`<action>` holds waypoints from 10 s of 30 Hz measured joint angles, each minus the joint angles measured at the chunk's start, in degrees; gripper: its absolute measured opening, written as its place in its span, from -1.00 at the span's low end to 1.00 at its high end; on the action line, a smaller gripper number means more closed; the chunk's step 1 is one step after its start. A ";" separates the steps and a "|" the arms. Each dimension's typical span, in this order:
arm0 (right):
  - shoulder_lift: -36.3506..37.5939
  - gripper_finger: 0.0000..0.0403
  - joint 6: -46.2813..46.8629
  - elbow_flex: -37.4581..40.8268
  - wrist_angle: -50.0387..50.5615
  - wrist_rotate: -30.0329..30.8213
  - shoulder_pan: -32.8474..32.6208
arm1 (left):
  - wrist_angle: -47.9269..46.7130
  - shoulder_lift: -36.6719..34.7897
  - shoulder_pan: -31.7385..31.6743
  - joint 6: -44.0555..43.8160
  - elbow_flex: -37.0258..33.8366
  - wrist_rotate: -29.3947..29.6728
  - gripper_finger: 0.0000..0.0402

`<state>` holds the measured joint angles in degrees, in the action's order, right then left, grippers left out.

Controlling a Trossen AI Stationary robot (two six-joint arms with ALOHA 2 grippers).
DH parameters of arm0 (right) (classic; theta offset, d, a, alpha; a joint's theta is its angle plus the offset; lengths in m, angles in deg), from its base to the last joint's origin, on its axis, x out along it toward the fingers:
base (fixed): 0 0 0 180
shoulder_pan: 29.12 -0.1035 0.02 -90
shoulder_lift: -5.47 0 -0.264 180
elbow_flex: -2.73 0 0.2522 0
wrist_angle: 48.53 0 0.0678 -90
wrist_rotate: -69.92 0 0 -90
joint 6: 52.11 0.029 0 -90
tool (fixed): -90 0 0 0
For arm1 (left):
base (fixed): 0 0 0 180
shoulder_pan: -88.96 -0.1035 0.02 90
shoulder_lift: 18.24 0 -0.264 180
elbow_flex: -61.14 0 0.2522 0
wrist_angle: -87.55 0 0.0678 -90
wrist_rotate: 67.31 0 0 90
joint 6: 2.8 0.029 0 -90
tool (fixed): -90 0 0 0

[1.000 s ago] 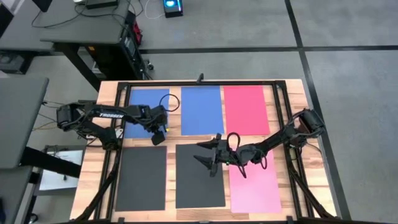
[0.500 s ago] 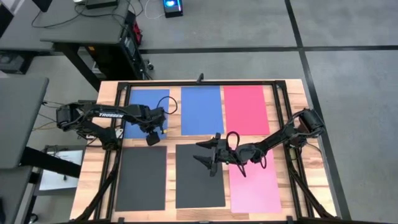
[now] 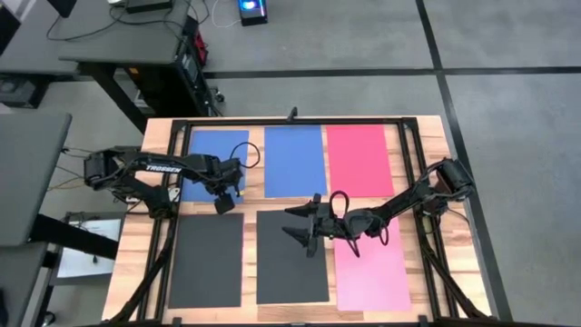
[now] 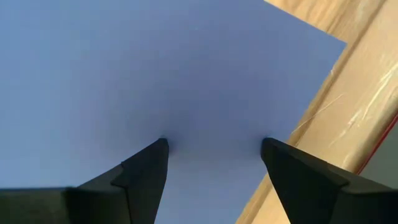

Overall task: Organize paper
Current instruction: Stack the blue paper on top of the blue paper

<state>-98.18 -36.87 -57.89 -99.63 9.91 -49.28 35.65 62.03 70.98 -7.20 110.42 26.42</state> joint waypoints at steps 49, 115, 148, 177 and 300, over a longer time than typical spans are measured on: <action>-8.05 0.38 -4.69 -20.89 43.60 -8.31 14.42 | 0.18 1.80 1.20 -2.84 0.00 -2.14 0.07; -13.32 0.38 9.70 -47.28 58.73 -34.55 20.16 | -6.10 -21.14 5.45 -4.37 6.30 1.25 0.07; -7.91 0.38 2.71 -47.28 70.15 -26.36 11.23 | -7.66 -8.94 12.30 -5.97 8.23 2.91 0.07; 22.18 0.38 -0.14 -5.70 46.94 -18.72 12.11 | -13.39 -8.94 12.28 0.74 8.19 5.47 0.07; -3.25 0.38 -23.20 -25.94 57.11 -31.57 28.58 | -34.97 -4.49 3.89 -30.86 15.99 9.90 0.28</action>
<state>-101.43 -60.06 -83.83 -42.52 -21.66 -20.70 0.68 57.54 74.87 -38.06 126.41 36.32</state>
